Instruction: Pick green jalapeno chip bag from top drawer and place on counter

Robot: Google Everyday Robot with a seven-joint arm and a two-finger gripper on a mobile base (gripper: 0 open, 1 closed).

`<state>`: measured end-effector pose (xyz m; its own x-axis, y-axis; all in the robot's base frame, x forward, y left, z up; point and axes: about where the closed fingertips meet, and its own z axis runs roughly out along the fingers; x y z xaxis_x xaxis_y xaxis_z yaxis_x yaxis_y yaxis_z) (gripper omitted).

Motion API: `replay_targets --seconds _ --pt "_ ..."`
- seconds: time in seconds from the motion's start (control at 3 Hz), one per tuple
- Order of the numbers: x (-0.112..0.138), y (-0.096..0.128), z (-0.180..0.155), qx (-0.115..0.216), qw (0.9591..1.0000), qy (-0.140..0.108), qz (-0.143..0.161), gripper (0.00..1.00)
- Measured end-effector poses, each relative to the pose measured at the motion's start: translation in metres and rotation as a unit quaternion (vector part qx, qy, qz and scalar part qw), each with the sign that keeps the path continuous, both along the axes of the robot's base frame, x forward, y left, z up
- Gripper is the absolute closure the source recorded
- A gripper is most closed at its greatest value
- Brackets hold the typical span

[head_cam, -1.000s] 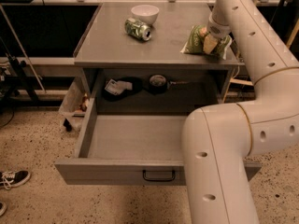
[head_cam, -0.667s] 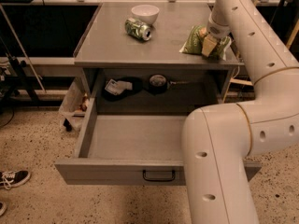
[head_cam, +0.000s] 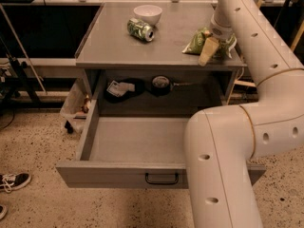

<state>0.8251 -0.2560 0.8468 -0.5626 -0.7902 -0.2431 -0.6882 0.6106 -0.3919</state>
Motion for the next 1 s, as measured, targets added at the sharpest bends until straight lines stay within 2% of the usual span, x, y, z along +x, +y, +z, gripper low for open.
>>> replay_targets --seconds 0.33,0.67,1.0 --pt "-0.006 -0.003 0.006 0.013 0.9999 -0.001 -0.003 0.00" --pt "-0.036 0.000 0.021 0.046 0.9986 0.026 0.011 0.00" --pt "-0.081 0.012 0.034 0.084 0.9932 0.076 0.027 0.00"
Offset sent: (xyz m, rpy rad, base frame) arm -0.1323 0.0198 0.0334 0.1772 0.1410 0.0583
